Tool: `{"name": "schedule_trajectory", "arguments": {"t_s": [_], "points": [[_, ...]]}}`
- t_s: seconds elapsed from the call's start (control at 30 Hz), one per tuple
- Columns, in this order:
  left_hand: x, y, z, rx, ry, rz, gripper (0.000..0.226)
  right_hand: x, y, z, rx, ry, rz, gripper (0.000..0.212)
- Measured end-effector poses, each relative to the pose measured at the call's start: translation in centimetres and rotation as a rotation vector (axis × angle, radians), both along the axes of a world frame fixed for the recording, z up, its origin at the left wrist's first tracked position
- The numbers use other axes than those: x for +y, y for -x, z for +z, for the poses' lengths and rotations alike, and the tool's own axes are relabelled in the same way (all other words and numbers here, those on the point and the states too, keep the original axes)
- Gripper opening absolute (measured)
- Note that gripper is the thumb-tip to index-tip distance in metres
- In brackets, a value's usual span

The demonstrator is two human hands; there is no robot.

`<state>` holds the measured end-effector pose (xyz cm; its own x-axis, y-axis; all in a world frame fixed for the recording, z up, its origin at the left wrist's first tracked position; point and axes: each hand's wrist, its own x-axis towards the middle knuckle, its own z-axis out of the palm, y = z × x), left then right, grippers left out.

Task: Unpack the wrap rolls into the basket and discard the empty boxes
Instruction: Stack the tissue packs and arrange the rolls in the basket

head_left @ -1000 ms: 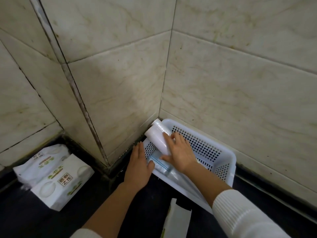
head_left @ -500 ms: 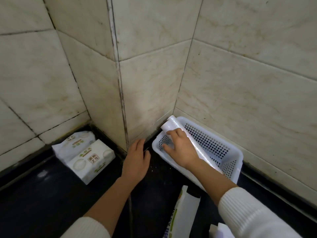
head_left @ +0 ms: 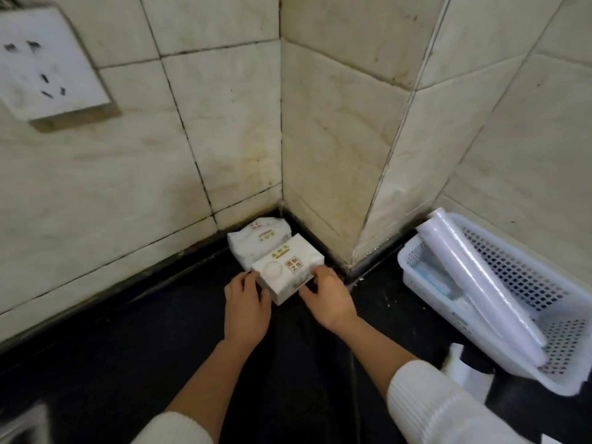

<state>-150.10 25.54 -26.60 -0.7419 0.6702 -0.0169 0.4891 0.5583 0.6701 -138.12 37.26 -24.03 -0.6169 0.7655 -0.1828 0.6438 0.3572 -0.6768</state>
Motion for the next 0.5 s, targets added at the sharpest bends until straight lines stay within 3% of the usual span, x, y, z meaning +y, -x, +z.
{"name": "schedule_trajectory", "arguments": {"t_s": [0.17,0.4,0.5], "points": [[1.2,5.3,-0.7,0.018,0.120,-0.002,0.046,0.1,3.2,-1.8,0.100,0.247,-0.334,0.042],[4.9,9.1,-1.9,0.062,0.130,-0.025,0.053,1.1,4.9,-4.5,0.133,0.462,-0.459,0.053],[6.0,9.9,-2.4,0.076,0.113,0.034,0.042,1.3,4.8,-5.0,0.124,0.478,-0.456,0.059]]}}
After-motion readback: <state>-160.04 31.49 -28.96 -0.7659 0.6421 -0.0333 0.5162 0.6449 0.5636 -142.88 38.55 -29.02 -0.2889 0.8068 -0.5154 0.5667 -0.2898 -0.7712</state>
